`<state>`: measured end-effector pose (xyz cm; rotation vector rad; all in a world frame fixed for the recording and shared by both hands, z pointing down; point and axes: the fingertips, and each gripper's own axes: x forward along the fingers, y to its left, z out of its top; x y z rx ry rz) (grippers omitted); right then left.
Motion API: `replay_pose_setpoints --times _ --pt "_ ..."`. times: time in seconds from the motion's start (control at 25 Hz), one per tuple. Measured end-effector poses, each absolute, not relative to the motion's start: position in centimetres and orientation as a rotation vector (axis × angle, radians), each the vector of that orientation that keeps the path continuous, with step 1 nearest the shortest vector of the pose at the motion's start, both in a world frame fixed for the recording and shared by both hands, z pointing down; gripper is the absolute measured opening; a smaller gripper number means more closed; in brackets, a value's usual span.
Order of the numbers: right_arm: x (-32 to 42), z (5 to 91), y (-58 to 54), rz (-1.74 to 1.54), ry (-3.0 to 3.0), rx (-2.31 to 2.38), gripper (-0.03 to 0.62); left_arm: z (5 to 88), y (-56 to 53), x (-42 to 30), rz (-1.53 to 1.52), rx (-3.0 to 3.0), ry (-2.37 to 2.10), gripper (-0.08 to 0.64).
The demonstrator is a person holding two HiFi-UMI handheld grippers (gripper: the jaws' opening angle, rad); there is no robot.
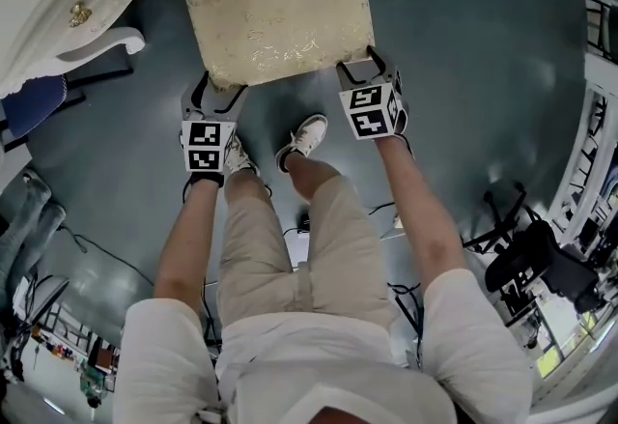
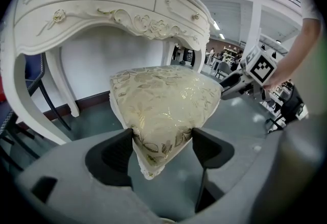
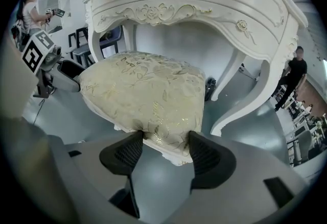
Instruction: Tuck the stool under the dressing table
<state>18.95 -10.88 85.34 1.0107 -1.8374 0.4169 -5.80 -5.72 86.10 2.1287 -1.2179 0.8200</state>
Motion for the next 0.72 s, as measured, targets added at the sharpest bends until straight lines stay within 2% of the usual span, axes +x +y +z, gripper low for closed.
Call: replay_pose_setpoints --times 0.72 --pt "18.2 85.5 -12.8 0.439 -1.814 0.980 0.273 86.3 -7.6 -6.3 0.830 2.075 -1.230 0.366"
